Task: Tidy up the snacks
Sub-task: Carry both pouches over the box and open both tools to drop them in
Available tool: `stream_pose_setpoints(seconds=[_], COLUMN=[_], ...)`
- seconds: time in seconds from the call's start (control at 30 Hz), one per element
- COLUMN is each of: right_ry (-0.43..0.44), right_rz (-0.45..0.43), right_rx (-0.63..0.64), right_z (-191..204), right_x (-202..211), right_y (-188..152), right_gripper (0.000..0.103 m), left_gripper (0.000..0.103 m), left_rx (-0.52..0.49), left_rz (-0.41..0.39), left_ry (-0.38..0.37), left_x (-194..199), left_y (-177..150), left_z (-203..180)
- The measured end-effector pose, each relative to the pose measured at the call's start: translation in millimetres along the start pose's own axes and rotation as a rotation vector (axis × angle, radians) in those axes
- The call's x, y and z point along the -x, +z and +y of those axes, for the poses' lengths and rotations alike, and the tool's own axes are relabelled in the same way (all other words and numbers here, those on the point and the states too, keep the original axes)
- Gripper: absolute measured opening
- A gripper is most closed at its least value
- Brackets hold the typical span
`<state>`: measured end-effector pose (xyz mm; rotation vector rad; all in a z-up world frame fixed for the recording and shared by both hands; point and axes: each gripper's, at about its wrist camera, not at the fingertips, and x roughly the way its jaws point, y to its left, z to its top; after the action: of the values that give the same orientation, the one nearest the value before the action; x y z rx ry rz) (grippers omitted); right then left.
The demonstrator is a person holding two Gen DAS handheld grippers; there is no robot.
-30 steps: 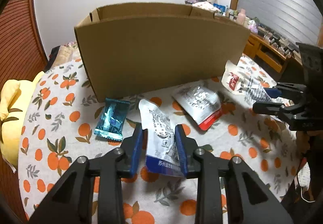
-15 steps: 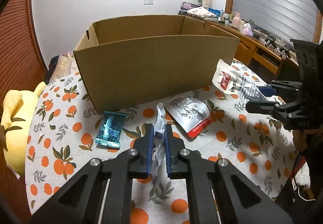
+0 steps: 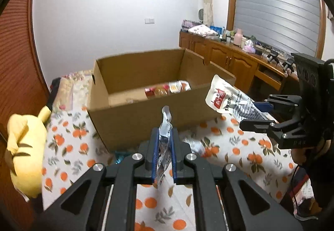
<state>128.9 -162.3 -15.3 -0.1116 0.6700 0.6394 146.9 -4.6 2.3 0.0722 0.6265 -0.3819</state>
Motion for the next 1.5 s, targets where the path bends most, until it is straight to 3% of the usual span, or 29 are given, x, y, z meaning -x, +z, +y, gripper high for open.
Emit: stream_pose_setpoints(seconds=[0.4,0.8,1.17,1.5], right_ry=[-0.001,-0.02,-0.035,-0.036], right_rz=[-0.064,-0.085,-0.053,-0.033], right_rx=[0.05,0.062,0.049,0.025], right_z=[-6.6,-39.0,-65.3,-68.0], right_x=[2.8,-24.1,-68.4,-90.2], right_y=[52.4,104.7,120.6,120.1], right_gripper=[0.051,0.051,0.051,0.051], left_gripper=[0.007,0.007,0.007,0.008], left_rx=[-0.027,-0.038,-0.01,0.001], left_rz=[-0.074,-0.067,0.011,0.061], left_ry=[0.028,0.036,0.066,0.094], left_x=[8.6,-35.8,-94.9,-119.4], left_y=[58.0,107.6,108.8,103.9], left_z=[12.4,28.8,48.1,50.5])
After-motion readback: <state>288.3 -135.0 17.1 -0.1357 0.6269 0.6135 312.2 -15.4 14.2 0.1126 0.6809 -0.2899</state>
